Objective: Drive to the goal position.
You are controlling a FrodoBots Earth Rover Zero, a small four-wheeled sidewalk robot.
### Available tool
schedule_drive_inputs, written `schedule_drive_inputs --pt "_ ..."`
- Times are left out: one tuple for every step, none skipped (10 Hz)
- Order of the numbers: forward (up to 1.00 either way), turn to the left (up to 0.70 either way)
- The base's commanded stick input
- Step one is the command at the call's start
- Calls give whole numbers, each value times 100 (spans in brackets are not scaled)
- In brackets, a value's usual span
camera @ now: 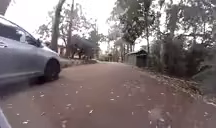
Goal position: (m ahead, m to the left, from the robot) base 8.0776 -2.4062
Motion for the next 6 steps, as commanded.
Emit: schedule_drive_inputs --pt "70 0" --pt "70 0" --pt "70 0" --pt "70 0" --pt "70 0" --pt "70 0"
